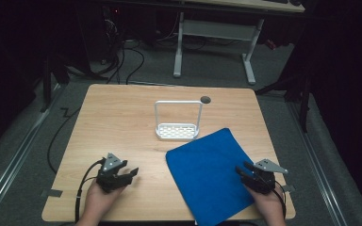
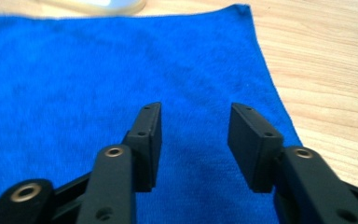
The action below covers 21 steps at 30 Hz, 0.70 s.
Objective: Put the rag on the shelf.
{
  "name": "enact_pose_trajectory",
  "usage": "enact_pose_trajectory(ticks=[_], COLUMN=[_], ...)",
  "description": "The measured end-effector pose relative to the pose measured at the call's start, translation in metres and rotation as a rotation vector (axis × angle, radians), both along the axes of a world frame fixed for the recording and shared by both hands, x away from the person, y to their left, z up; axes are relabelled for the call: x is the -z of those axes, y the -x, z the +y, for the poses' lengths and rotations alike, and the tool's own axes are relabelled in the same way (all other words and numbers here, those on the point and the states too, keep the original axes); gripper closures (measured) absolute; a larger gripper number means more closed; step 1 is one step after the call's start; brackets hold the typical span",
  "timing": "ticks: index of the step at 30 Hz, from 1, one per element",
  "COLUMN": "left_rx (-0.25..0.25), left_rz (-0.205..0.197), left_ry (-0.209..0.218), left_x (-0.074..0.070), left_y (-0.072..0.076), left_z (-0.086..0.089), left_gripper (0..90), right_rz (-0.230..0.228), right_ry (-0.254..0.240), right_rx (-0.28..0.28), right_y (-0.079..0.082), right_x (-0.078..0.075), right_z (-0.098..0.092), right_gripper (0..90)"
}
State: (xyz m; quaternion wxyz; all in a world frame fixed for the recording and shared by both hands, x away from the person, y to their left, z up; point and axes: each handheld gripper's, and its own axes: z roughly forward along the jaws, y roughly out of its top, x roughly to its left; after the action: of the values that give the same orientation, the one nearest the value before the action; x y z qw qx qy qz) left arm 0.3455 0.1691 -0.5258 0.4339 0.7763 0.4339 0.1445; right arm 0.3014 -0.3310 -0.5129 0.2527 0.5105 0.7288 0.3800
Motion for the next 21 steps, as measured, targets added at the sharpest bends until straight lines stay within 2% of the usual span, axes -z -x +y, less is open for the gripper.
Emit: enact_pose_trajectory(ticks=[1,2,5,6,14,15,17,18,21], left_rx=[0.000,-0.005,0.001,0.016,0.036,0.060,0.069,0.092,0.107], left_rz=[0.000,0.010,-0.010,-0.024,-0.040,-0.044,-0.047,-0.063,-0.062], left_ry=[0.000,0.065,0.056,0.032,0.033,0.024,0.017,0.000,0.008], left_x=[0.000,0.000,0.001,0.003,0.002,0.001,0.001,0.000,-0.002], left_y=[0.000,-0.002,-0.002,-0.002,0.002,0.003,0.003,0.005,0.007], left_z=[0.000,0.003,0.001,-0.003,-0.011,-0.016,-0.018,-0.024,-0.029], left_gripper=[43.6,43.2,41.5,41.4,43.0,43.3,45.2,47.0,50.0], right_rz=[-0.004,0.000,0.002,-0.002,-0.011,-0.008,-0.009,-0.006,-0.011], right_ry=[-0.008,-0.010,-0.010,-0.006,0.003,0.008,0.012,0.010,0.011], right_rx=[0.008,0.013,0.024,0.023,0.019,0.016,0.008,0.009,0.008], right_y=[0.000,0.000,0.001,0.000,-0.002,-0.002,-0.001,0.000,0.001], right_x=[-0.001,-0.001,-0.001,0.000,0.001,0.002,0.002,0.002,0.001], right_z=[-0.001,-0.002,-0.004,-0.006,-0.007,-0.007,-0.008,-0.008,-0.008], right_gripper=[58.2,58.6,60.9,61.1,59.9,59.9,59.9,60.1,60.3])
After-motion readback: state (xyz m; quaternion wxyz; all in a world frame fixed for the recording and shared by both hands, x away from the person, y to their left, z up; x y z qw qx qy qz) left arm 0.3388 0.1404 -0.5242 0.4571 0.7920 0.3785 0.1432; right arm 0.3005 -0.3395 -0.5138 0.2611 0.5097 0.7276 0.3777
